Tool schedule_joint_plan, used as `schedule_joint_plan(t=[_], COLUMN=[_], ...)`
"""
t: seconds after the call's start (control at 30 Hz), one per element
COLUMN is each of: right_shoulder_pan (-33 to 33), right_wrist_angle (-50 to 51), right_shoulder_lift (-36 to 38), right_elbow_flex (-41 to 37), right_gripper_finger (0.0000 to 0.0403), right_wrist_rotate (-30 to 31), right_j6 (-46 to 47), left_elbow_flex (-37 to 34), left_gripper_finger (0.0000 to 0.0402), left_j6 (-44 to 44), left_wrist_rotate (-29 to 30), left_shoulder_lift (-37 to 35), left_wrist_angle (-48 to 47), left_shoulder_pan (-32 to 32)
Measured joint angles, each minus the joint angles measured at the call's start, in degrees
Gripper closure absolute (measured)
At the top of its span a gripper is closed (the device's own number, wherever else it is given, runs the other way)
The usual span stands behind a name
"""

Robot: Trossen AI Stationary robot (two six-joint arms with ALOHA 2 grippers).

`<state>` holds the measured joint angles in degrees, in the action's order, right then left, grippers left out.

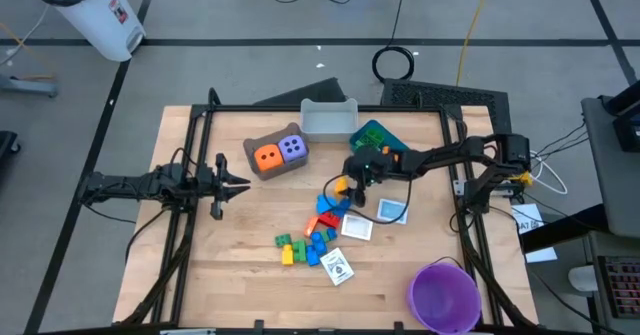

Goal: Pick & Place Toys
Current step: Put the top yellow 1 stud game piece into the blue bin

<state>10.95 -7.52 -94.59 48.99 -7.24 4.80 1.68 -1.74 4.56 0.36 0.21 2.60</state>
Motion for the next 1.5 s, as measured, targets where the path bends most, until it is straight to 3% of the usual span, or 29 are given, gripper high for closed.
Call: schedule_joint_plan(t=[0.13, 0.3, 0.87, 1.5], right_shoulder_pan=[-0.23, -0.18, -0.19, -1.87], right_wrist_angle=[-0.70, -0.70, 0.20, 0.88], right_shoulder_lift=[-1.64, -1.95, -1.97, -2.56], right_elbow_flex=[0.02, -0.02, -0.15, -0.20], right_gripper_finger=[0.0071, 0.0071, 0.0071, 0.0071], right_wrist_rotate=[-0.05, 4.48, 2.84, 5.81], right_j6=[-0.81, -1.28, -1.76, -3.98], left_elbow_flex=[-0.01, 0.01, 0.01, -0.01], left_gripper_finger=[0.0325, 0.0325, 0.0325, 0.0325], left_j6=[-0.01, 0.01, 0.01, 0.00], left_wrist_rotate=[0.00, 0.00, 0.01, 0.02], left_shoulder_lift=[0.00, 0.00, 0.00, 0.00], left_wrist_angle=[0.00, 0.00, 0.00, 0.00], left_shoulder_pan=[0.01, 0.01, 0.01, 0.01])
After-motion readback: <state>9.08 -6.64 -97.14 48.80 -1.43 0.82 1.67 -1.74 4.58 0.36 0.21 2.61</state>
